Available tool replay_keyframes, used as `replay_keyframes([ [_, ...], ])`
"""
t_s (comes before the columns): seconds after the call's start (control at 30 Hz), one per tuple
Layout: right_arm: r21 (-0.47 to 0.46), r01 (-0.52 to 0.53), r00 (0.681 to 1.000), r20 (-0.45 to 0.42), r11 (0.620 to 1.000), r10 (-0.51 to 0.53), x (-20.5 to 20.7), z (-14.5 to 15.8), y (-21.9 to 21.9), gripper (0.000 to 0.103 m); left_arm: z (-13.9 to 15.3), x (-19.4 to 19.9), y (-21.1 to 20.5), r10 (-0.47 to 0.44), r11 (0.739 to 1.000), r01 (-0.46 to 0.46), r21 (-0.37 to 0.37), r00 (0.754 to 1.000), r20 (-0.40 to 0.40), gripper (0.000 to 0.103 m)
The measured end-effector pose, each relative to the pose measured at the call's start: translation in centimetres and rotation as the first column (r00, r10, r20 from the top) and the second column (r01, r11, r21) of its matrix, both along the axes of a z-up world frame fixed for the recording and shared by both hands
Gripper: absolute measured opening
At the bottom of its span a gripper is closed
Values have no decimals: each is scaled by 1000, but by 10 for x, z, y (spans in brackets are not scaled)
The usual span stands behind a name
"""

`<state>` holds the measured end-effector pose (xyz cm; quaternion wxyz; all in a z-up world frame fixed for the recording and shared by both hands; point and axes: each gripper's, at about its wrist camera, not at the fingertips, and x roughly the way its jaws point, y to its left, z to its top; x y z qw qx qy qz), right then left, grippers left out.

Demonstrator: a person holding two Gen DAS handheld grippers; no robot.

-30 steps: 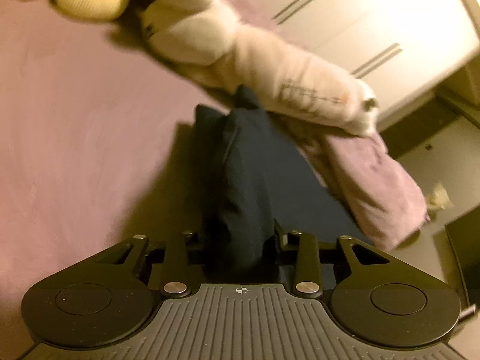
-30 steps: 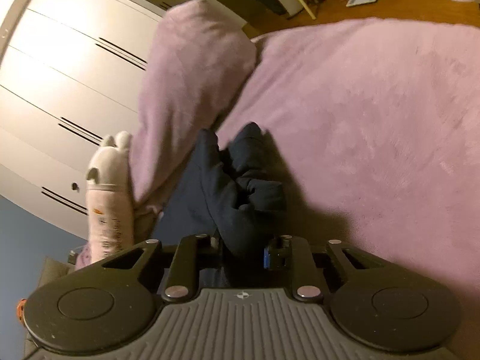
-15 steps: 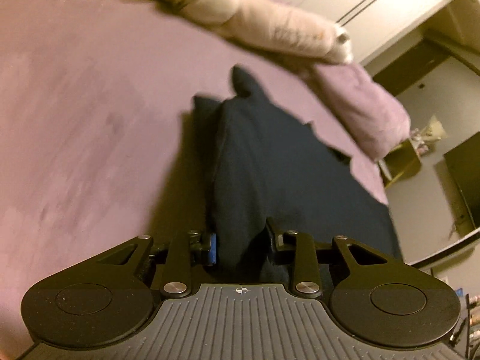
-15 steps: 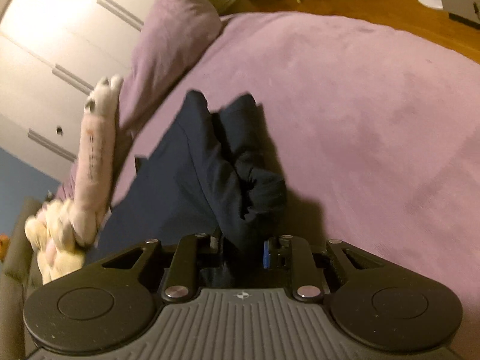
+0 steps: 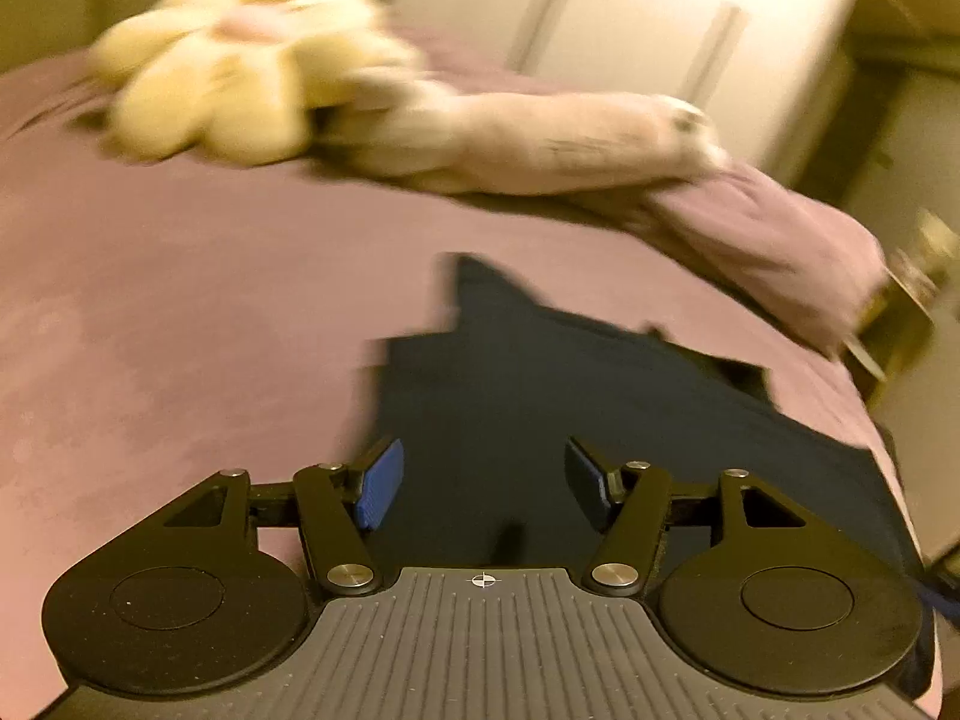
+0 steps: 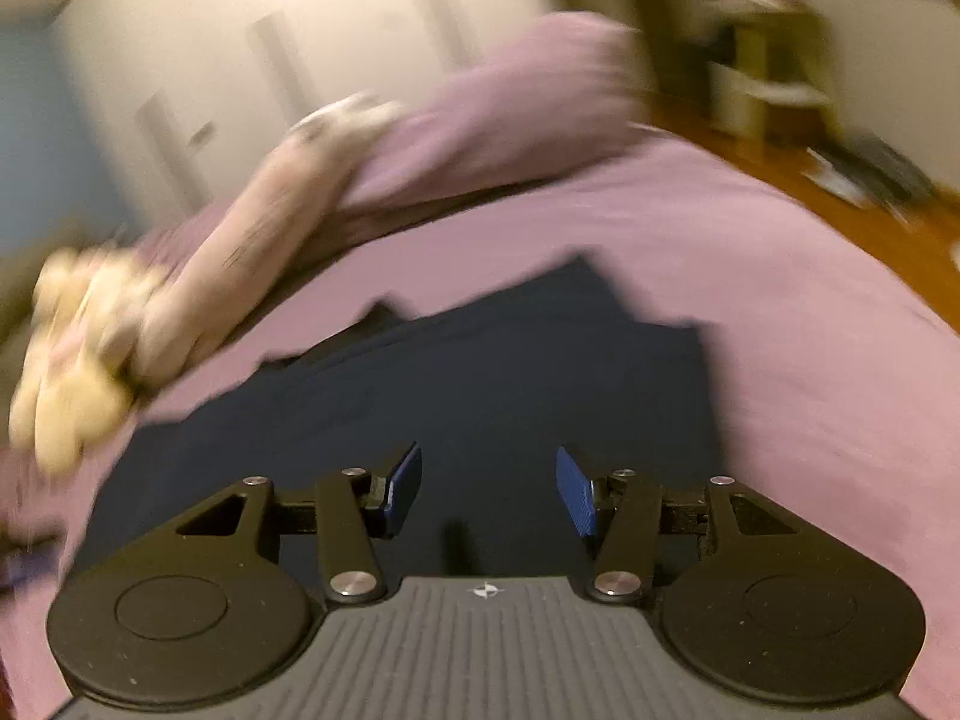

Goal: Fold large clothes

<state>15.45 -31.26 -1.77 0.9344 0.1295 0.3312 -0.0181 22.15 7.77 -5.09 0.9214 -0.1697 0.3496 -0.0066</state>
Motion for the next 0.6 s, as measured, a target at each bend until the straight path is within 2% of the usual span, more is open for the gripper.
replay_keyframes([
  [0.1,-158,-92,996,-6,983,92,49,-28,46,48,-11,28,-54,-86,994,83,74,995,41,73],
  [0.17,-265,-89,996,-28,960,85,81,-49,63,46,-28,59,-85,-117,983,110,145,992,43,73],
  [0.3,-336,-62,998,-34,940,54,129,-74,60,45,-66,109,-119,-107,946,87,312,993,47,74],
  [0.37,-334,-47,999,-34,942,38,148,-81,51,45,-82,125,-119,-96,934,72,350,994,53,81],
  [0.47,-334,-22,1000,-22,942,15,170,-87,37,46,-92,139,-103,-80,961,65,268,996,45,85],
  [0.6,-226,24,1000,-4,974,-26,190,-93,11,48,-101,147,-85,-72,982,62,179,996,49,87],
])
